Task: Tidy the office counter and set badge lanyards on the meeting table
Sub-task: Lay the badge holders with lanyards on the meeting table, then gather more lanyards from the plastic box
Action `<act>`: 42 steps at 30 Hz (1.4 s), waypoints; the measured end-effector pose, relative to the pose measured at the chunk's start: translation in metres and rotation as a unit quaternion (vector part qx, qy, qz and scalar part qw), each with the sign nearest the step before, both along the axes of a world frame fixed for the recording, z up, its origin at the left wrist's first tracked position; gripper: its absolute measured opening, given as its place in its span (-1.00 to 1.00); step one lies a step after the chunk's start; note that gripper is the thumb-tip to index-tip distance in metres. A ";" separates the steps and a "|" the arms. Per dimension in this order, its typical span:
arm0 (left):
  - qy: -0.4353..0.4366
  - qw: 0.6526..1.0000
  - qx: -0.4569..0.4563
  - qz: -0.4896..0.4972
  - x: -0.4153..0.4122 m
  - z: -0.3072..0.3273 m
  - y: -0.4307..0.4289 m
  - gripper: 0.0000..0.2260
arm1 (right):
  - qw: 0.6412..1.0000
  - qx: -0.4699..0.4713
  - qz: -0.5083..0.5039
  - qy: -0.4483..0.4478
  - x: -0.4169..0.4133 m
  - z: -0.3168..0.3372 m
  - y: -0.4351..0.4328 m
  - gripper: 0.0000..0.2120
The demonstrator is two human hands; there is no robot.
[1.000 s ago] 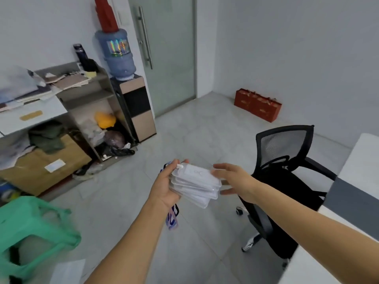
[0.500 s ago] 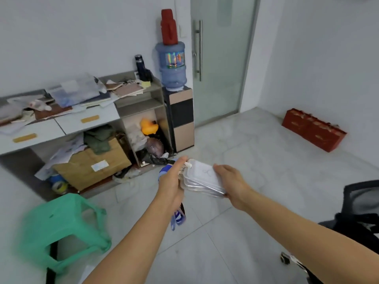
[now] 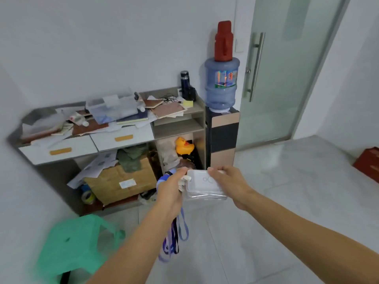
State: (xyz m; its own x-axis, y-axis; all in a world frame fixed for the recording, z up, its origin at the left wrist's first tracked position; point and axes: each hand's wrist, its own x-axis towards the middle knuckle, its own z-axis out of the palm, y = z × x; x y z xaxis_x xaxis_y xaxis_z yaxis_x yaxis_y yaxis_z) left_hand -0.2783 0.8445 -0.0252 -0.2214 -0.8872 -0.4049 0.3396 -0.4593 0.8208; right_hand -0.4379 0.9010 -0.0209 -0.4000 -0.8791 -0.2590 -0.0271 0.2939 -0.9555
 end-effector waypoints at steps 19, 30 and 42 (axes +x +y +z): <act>-0.673 0.665 -0.291 -0.143 0.132 0.058 -0.435 -0.70 | 0.979 -0.046 0.160 0.113 0.000 0.036 -0.422 -0.78; -0.737 0.551 -0.389 -0.029 0.177 0.158 -0.613 -0.88 | 0.961 -0.120 0.204 0.145 0.053 0.101 -0.647 -0.85; -0.724 0.523 -0.419 0.161 0.198 0.244 -0.785 -0.78 | 0.941 -0.200 0.253 0.105 0.084 0.166 -0.884 -0.69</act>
